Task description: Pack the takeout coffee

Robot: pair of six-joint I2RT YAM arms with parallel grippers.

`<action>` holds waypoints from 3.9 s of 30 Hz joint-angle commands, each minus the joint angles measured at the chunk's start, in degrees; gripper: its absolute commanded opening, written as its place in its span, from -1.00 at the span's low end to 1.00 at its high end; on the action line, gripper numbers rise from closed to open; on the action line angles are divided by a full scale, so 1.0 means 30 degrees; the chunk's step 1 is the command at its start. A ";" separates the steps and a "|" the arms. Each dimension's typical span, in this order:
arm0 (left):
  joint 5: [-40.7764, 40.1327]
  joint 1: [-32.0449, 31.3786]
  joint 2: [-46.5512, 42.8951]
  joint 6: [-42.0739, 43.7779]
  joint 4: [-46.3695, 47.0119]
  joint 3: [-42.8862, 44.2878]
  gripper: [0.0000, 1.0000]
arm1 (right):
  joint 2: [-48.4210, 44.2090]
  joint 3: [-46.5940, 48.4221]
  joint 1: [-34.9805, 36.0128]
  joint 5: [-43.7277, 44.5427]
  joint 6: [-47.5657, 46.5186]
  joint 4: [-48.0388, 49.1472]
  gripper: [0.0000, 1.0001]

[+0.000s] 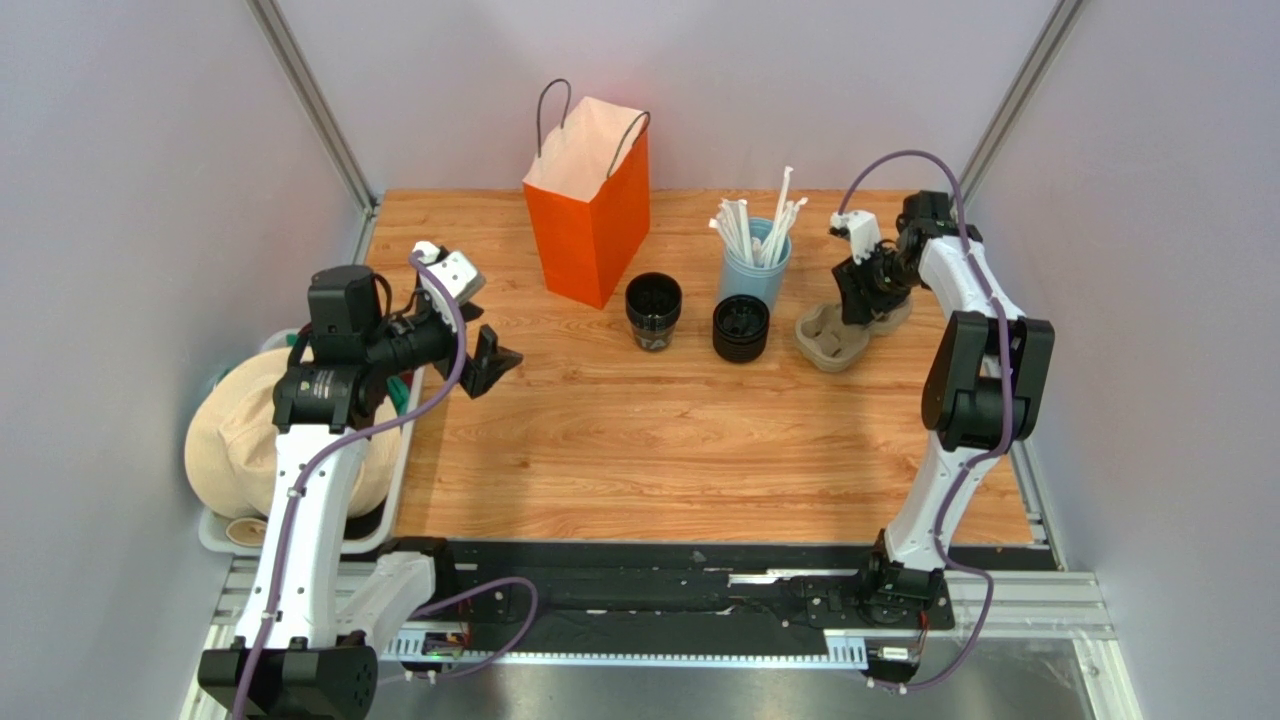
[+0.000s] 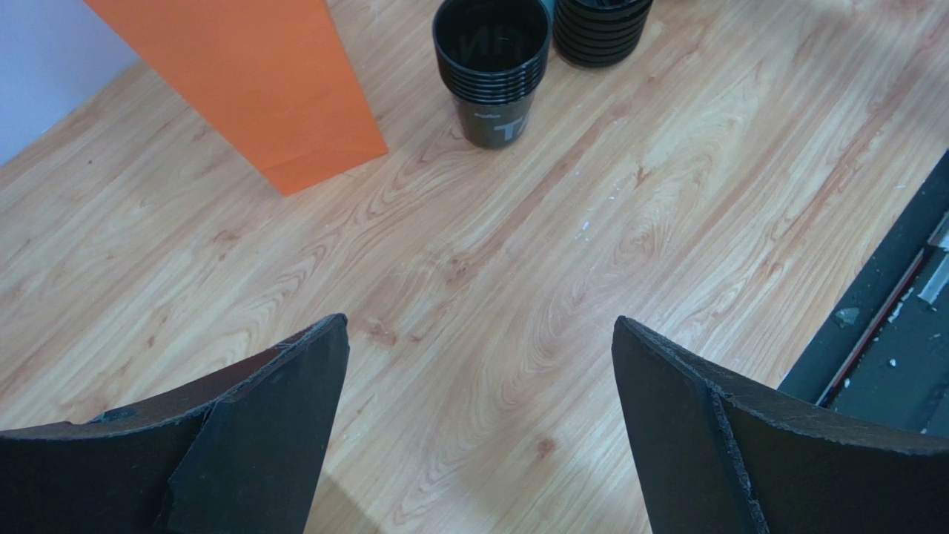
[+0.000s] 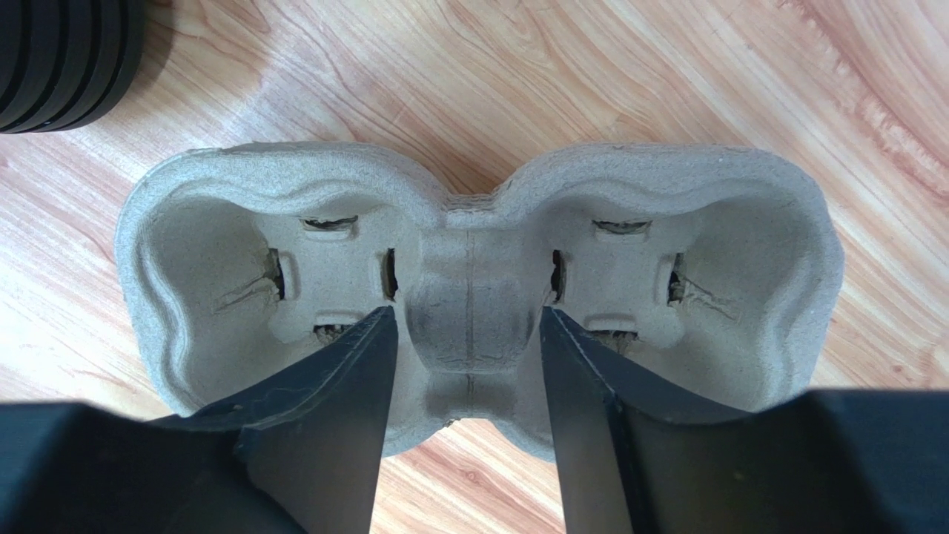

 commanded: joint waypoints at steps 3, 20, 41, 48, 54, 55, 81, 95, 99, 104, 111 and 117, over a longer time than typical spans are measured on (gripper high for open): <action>0.0345 0.0004 0.0002 0.0506 0.0224 0.0013 0.95 | -0.0250 -0.0096 0.0070 0.0104 -0.0133 0.0700 -0.07; 0.0345 -0.0025 -0.0027 0.0477 0.0224 0.0013 0.95 | -0.1803 0.0108 0.0099 -0.0569 -0.0103 0.0115 -0.25; 0.0344 -0.0025 -0.0143 0.0564 0.0195 0.0013 0.95 | -0.1011 0.1428 0.0068 -0.0429 0.1944 -0.0681 -0.34; 0.0345 -0.0025 -0.0056 0.0564 0.0166 0.0042 0.95 | -0.1743 -0.0154 0.0334 0.1073 0.1888 0.0640 -0.27; 0.0316 -0.0025 -0.0085 0.0564 0.0166 0.0042 0.95 | -0.2767 0.0283 0.0216 0.0575 0.2269 0.0496 -0.28; 0.0344 -0.0025 -0.0085 0.0564 0.0195 0.0042 0.95 | -0.2943 0.0314 0.0216 0.0486 0.2299 0.0466 -0.28; 0.0433 -0.0025 -0.0173 0.0564 0.0195 0.0013 0.95 | -0.4499 -0.2792 0.0684 -0.1390 0.3148 0.1080 -0.27; 0.0374 0.0004 -0.0202 0.0564 0.0195 0.0071 0.95 | -0.5609 -0.2616 0.0919 -0.0777 0.3235 0.0729 0.38; -0.0561 0.0004 0.0380 0.0535 0.0079 0.0918 0.97 | -0.7044 -0.2499 0.0890 0.0423 0.4024 0.0612 0.57; -0.1792 -0.0025 0.2080 0.0680 0.0340 0.3496 0.98 | -0.9942 -0.3198 0.0890 0.1132 0.5841 0.0290 0.73; -0.2730 0.0004 0.7577 -0.1659 0.1337 0.9232 0.98 | -1.3431 -0.4138 0.0919 0.1393 0.7893 -0.0645 0.74; -0.5160 -0.0727 1.2966 -0.4357 0.2569 1.5355 0.97 | -1.5306 -0.4754 0.1007 0.0691 0.9505 -0.0707 0.69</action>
